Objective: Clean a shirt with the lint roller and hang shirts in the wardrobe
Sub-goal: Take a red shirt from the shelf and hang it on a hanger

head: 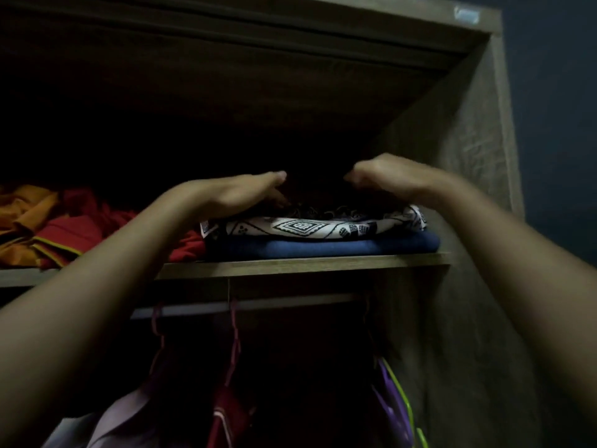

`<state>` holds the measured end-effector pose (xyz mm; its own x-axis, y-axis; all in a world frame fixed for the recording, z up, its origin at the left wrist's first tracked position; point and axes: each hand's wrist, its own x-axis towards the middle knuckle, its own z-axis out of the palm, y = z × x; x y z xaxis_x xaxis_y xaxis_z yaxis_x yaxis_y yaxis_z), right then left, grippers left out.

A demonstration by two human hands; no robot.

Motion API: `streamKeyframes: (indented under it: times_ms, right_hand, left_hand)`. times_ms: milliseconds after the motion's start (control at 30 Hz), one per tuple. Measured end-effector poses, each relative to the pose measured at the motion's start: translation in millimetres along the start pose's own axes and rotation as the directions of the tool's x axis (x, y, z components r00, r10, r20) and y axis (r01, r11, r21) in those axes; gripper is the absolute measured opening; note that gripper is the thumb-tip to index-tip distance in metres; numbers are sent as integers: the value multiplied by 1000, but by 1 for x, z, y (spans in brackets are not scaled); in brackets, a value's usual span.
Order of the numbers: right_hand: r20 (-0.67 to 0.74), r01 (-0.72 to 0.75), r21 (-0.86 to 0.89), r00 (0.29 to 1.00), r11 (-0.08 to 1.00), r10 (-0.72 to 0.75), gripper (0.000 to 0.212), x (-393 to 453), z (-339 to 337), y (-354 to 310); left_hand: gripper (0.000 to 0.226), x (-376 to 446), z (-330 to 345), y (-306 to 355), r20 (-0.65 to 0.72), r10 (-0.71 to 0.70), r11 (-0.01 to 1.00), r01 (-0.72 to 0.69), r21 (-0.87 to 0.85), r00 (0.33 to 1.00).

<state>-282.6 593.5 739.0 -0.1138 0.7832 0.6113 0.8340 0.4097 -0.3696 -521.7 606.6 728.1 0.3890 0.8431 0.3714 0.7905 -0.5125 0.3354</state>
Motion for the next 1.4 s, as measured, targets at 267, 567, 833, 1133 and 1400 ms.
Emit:
streamKeyframes:
  times_ms: [267,567,833,1133,1400]
  right_hand:
    - [275,-115,-221,945,968,176,64,29,65,17]
    - [105,-158,-191,978,969,180,75,23,62,22]
    - [200,-128,-84,969,988,142,52,20,67,23]
    - [-333,-64,-220,943,973,-13,49,2,72,-4]
    - [-36,374,-177,922,910,-386,62,-4,109,-143]
  left_hand:
    - [29,38,32,-20,-46,-46,978,54,201,998]
    - [58,46,33,-23,-195,-8,978,48,201,981]
    - [62,49,33,-34,-66,-39,991,47,127,997]
    - [68,-39,-14,-48,-259,16,982,34,187,966]
    - [119,-69,-37,-107,-227,-344,882,397,256,911]
